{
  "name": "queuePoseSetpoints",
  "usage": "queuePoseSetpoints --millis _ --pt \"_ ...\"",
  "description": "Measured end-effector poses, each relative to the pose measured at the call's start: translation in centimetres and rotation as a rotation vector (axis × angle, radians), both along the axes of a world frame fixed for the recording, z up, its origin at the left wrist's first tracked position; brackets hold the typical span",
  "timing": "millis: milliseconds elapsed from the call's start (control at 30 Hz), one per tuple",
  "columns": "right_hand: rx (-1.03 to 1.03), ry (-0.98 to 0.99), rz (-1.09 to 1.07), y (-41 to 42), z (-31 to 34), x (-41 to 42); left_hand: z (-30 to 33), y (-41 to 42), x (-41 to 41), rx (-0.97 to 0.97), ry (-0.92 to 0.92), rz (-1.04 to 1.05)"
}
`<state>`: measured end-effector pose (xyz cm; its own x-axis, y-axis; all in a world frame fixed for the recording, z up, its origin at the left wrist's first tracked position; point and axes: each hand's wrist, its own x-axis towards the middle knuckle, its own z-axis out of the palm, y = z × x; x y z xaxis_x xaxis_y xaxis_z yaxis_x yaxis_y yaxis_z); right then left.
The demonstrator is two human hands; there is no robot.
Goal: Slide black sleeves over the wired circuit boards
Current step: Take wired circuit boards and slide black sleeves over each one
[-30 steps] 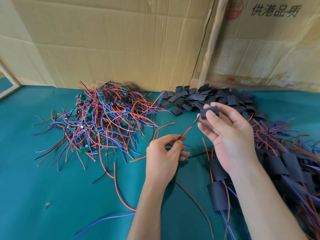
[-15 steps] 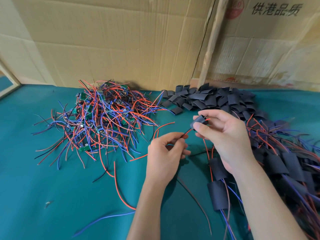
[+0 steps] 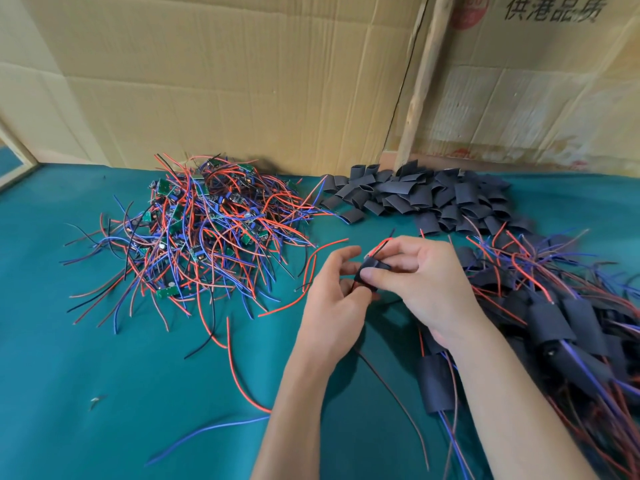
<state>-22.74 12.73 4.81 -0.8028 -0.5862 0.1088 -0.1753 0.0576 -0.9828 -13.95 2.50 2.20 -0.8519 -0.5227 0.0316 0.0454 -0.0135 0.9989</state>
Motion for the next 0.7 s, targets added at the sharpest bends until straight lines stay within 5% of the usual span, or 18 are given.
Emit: queuePoseSetpoints --millis 400,700 --pt "-0.390 -0.195 -0.249 1.6 1.3 -1.5 -0.2 0.1 0.0 -0.154 0.023 -0.002" --pt "-0.005 -0.078 -0.082 0.5 0.4 -0.7 -0.5 -0.2 0.0 -0.115 0.008 -0.031"
